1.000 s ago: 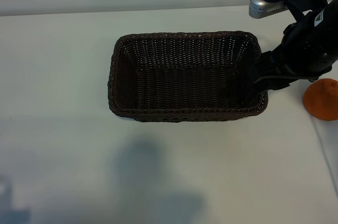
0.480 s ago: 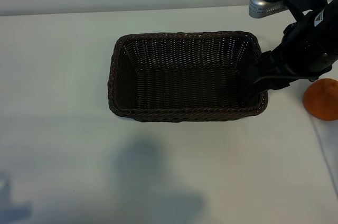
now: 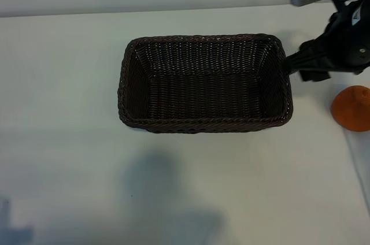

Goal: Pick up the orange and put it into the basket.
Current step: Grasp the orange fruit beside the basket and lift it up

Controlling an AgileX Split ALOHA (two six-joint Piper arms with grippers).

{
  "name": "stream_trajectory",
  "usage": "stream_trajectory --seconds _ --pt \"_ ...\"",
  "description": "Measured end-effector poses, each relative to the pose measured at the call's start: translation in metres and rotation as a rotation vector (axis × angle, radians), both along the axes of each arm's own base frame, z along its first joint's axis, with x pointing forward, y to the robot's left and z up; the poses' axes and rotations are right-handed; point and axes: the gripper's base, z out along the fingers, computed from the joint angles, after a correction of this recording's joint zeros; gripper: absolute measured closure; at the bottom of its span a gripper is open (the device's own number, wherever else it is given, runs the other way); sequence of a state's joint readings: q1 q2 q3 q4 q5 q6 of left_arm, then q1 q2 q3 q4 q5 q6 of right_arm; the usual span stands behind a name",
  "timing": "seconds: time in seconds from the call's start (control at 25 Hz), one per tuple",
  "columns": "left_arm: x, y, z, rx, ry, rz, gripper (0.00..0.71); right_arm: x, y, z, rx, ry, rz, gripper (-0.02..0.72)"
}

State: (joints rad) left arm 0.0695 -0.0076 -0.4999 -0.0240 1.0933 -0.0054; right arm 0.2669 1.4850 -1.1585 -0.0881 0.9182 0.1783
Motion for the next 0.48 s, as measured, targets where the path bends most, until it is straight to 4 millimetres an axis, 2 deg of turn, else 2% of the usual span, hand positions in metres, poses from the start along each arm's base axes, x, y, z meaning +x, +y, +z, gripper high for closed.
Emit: stream_trajectory --seconds 0.12,0.36,0.48 --pt "0.0 0.0 0.0 0.004 -0.001 -0.003 0.21 0.009 -0.014 -0.009 -0.039 0.014 -0.072 0.154" --pt "0.0 0.0 0.0 0.005 -0.001 -0.023 0.212 0.031 -0.05 -0.046 -0.065 0.122 -0.204 0.154" --pt "0.0 0.001 0.0 0.0 -0.001 -0.06 0.212 0.036 -0.06 -0.059 -0.07 0.16 -0.233 0.154"
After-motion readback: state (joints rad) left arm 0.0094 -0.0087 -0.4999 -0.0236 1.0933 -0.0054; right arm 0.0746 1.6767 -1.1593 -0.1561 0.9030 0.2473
